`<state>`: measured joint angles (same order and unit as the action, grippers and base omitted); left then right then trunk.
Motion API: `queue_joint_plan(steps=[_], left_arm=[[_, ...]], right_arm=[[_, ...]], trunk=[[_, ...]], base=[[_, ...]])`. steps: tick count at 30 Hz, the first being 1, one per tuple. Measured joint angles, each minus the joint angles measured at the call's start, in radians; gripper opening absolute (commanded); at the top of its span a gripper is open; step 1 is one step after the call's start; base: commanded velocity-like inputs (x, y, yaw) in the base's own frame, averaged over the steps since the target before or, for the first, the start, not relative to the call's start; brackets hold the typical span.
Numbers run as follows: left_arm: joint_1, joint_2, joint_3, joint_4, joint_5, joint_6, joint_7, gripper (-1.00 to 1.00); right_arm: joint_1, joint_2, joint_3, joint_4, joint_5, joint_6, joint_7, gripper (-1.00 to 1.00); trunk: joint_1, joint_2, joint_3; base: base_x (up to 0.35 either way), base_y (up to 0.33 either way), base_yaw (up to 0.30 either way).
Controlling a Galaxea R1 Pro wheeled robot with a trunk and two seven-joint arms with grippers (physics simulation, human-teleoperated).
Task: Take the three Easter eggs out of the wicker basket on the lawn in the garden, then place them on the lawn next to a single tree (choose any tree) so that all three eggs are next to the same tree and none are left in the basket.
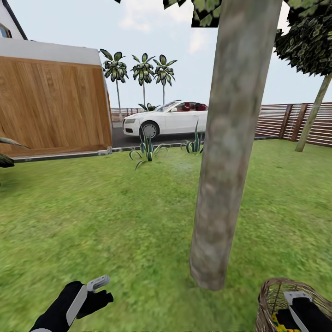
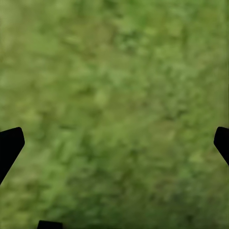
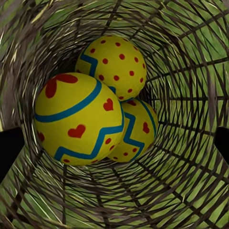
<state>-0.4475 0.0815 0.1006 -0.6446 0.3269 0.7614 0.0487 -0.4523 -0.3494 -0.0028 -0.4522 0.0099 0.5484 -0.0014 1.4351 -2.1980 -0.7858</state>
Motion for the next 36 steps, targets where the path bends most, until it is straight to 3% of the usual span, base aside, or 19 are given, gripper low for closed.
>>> queue_joint_plan(steps=[10, 26, 36], left_arm=[[0.000, 0.000, 0.001, 0.000, 0.000, 0.001, 0.000, 1.00], [0.000, -0.002, 0.001, 0.002, 0.000, -0.002, 0.001, 1.00], [0.000, -0.003, -0.001, 0.002, 0.000, -0.002, 0.001, 1.00]], right_arm=[[0.000, 0.000, -0.001, 0.000, 0.001, 0.001, -0.001, 1.00], [0.000, 0.000, -0.001, 0.000, 0.005, 0.002, -0.002, 1.00], [0.000, -0.003, -0.003, 0.000, 0.004, 0.003, -0.001, 1.00]], trunk=[[0.038, -0.070, -0.031], [0.038, -0.070, -0.031], [0.077, -0.140, -0.063]], base=[[0.000, 0.000, 0.000], [0.124, 0.000, 0.000], [0.000, 0.000, 0.000]])
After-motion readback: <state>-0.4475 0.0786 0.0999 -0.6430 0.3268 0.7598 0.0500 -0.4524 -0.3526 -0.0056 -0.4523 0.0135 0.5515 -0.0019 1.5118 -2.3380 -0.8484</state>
